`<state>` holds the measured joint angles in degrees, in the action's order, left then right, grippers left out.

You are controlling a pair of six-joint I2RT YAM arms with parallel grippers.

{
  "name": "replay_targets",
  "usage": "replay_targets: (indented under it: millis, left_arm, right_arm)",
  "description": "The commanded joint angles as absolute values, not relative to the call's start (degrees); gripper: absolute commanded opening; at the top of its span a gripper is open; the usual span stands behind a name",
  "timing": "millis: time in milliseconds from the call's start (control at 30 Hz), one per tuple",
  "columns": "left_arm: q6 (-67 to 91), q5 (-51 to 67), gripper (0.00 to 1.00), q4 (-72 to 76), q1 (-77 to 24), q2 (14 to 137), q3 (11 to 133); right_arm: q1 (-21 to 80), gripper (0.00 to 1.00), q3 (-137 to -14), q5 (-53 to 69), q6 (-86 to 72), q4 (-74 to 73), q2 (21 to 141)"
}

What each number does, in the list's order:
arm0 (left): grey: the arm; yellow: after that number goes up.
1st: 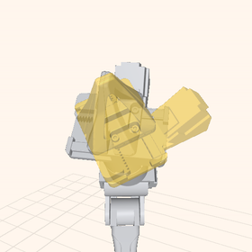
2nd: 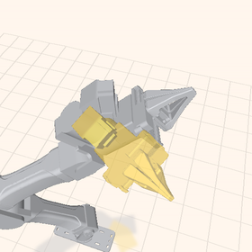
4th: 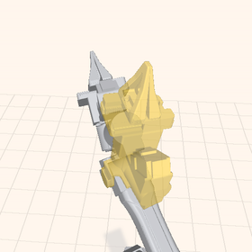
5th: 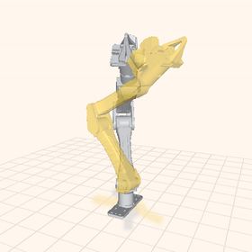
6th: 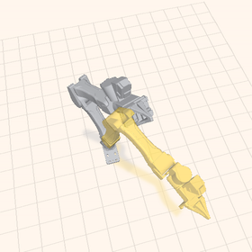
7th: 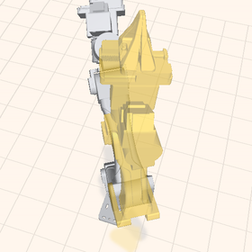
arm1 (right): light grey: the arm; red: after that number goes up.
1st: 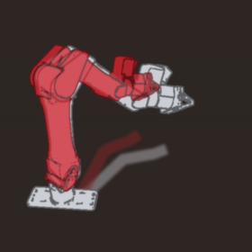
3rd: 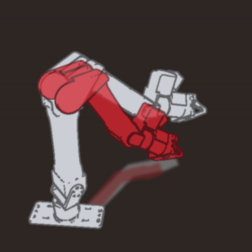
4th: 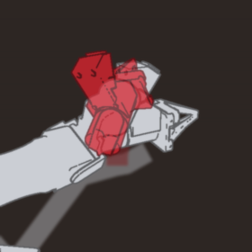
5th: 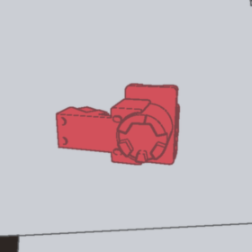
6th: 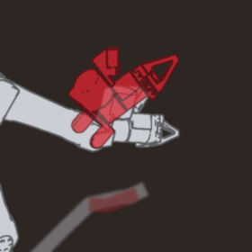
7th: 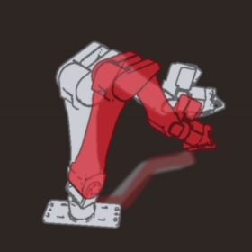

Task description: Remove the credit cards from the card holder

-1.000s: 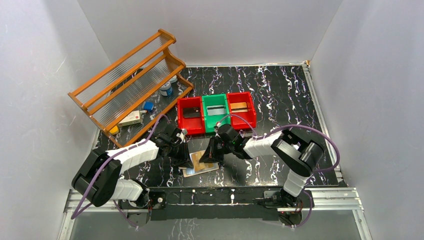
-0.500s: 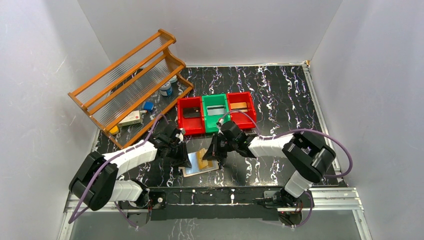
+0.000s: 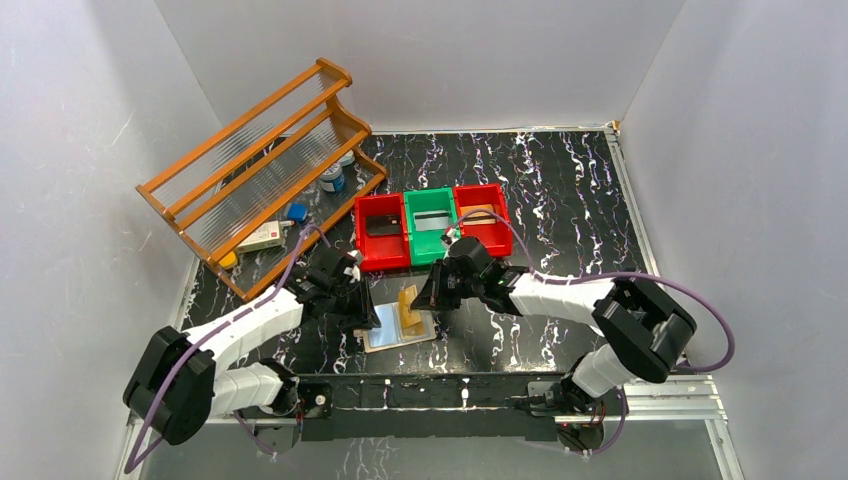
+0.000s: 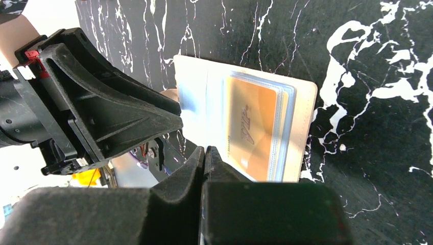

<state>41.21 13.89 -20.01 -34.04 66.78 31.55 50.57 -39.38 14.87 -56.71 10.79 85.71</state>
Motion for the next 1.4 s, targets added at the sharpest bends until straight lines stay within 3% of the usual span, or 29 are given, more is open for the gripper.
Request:
replay_targets:
  millis: [0, 633, 933, 1367]
  left_arm:
    - [42.0, 11.6, 0.29, -22.3, -34.3, 63.7, 33.2]
    - [42.8, 0.8, 0.68, -27.6, -34.3, 49.9, 34.4]
    - [43.6, 1.4, 0.71, -27.9, -34.3, 50.0, 33.7]
    - [43.7, 1.9, 0.71, -27.9, -34.3, 51.8, 33.7]
  right_arm:
    - [50.2, 0.0, -41.4, 11.9, -54.8, 9.7, 82.2]
    - [48.0, 0.0, -45.3, -10.4, -40.4, -2.8, 68.9]
    - [43.6, 0.0, -47.6, -24.3, -34.5, -10.2, 65.1]
    - [33.7, 0.0, -58.8, -11.5, -25.5, -19.3, 78.0]
